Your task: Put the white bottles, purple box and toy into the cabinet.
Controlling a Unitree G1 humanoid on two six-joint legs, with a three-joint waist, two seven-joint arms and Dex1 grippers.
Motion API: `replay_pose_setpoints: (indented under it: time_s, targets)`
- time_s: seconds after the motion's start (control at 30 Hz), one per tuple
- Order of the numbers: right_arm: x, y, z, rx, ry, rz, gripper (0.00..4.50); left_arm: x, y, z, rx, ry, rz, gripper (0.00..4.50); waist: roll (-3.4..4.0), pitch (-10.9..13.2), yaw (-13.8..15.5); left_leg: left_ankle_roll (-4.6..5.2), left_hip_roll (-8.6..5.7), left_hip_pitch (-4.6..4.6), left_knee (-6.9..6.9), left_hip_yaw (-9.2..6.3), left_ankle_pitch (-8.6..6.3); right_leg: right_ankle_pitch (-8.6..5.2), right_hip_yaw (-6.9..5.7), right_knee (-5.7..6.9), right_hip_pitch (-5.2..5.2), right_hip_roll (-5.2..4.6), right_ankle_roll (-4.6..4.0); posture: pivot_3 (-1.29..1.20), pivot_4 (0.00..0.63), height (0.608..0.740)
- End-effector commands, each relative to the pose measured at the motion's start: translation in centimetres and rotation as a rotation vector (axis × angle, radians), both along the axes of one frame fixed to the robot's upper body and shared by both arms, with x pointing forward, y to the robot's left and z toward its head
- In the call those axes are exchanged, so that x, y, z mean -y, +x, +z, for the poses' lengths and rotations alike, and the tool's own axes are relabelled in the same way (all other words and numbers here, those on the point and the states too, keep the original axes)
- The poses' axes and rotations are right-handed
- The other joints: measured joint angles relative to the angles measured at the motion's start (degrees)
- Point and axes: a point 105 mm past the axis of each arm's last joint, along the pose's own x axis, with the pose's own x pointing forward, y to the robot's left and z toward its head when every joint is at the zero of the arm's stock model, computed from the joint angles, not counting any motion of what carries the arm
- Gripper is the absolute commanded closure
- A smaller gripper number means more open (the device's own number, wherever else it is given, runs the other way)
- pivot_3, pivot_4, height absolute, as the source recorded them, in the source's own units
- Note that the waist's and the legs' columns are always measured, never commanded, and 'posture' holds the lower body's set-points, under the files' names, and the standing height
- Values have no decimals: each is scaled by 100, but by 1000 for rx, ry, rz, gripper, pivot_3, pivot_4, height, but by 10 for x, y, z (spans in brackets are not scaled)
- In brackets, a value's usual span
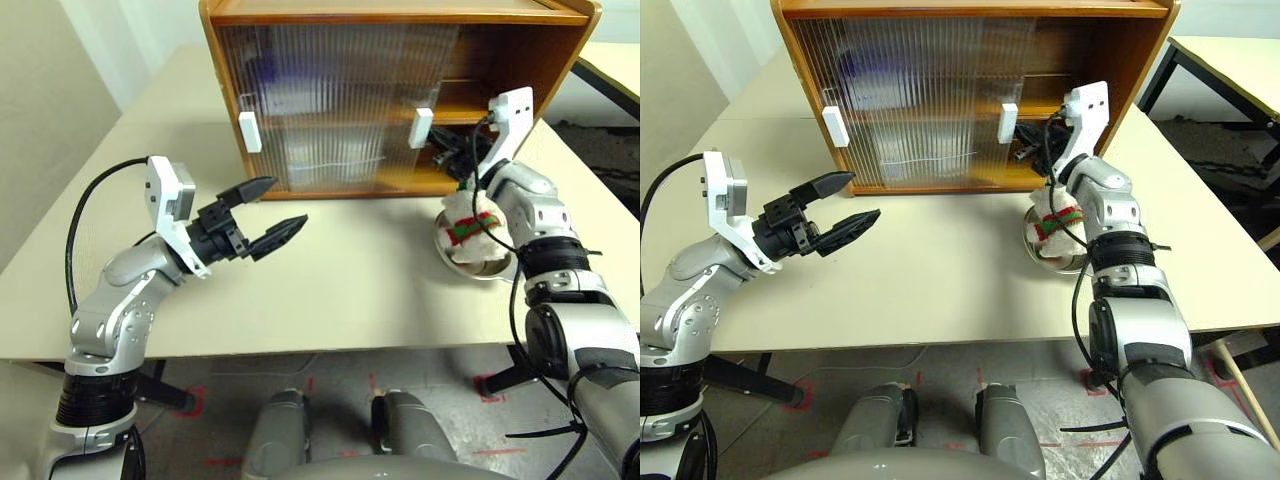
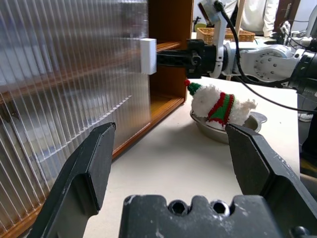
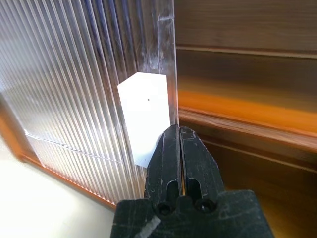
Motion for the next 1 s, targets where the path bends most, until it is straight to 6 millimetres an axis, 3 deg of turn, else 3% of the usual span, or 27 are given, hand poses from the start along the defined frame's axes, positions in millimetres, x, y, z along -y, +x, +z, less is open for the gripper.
replay_pose_setpoints:
  time_s: [0.03, 0.17, 0.3, 0.4, 0.57, 0.67, 0.73, 0.8, 0.9, 1.0]
  targets:
    - [-18, 2, 6, 3, 18, 48, 4486, 2, -4, -2, -10, 13, -25, 0, 1, 0, 0, 0, 0, -3, 0, 2, 0, 1, 0, 1, -4, 0, -1, 180, 33, 740]
    - [-36, 1, 7, 1, 34, 96, 4486, 4, -7, -2, -3, -1, -42, 0, 1, 0, 0, -1, 2, -6, -5, 5, -1, 8, 0, 5, -15, 0, -11, 183, 33, 740]
    - [-42, -1, 6, 0, 38, 115, 4486, 5, -8, -1, -1, -9, -49, 0, 1, 1, -19, -2, 8, -6, -9, 10, -1, 10, 4, 8, -23, 6, -14, 183, 33, 740]
    - [-35, -2, 4, -1, 36, 97, 4486, 5, -8, -1, -1, -11, -50, 0, 2, 1, -19, -2, 12, -6, -12, 12, -1, 10, 6, 12, -31, 12, -14, 183, 36, 740]
    - [2, -3, 5, -2, 2, 6, 4486, 5, -8, -2, -2, -15, -48, 0, 4, 3, 24, -3, 14, -12, -13, 13, -1, 9, 5, 14, -37, 13, -14, 180, 35, 740]
    - [40, -11, 11, -11, -45, -45, 3777, 4, -8, -2, -3, -15, -48, 0, 3, 4, 69, -3, 8, -18, -11, 18, -1, 3, 5, 7, -36, 3, -22, 178, 35, 740]
    - [61, -19, 15, -25, -81, -60, 3066, 4, -8, -3, -4, -16, -49, 0, 4, 6, 155, -3, 3, -25, -9, 20, -1, 2, 5, 0, -37, -4, -22, 167, 35, 740]
    - [70, -27, 18, -56, -97, -47, 2361, 4, -8, -3, -4, -15, -50, 0, 4, 6, 166, -2, 1, -30, -9, 23, -1, -1, 5, -7, -38, -9, -24, 167, 35, 740]
    - [88, -60, 16, -200, -165, 62, 1270, 3, -7, -3, -5, -14, -55, 0, 1, 8, 168, -2, 9, -36, -10, 21, -1, -11, 6, -11, -43, -2, -15, 153, 38, 740]
    - [97, -75, 18, -269, -185, 81, 113, 3, -7, -3, -6, -13, -57, 0, 2, 11, 143, -2, 10, -34, -11, 19, -1, -19, 4, -9, -43, 0, -15, 146, 40, 740]
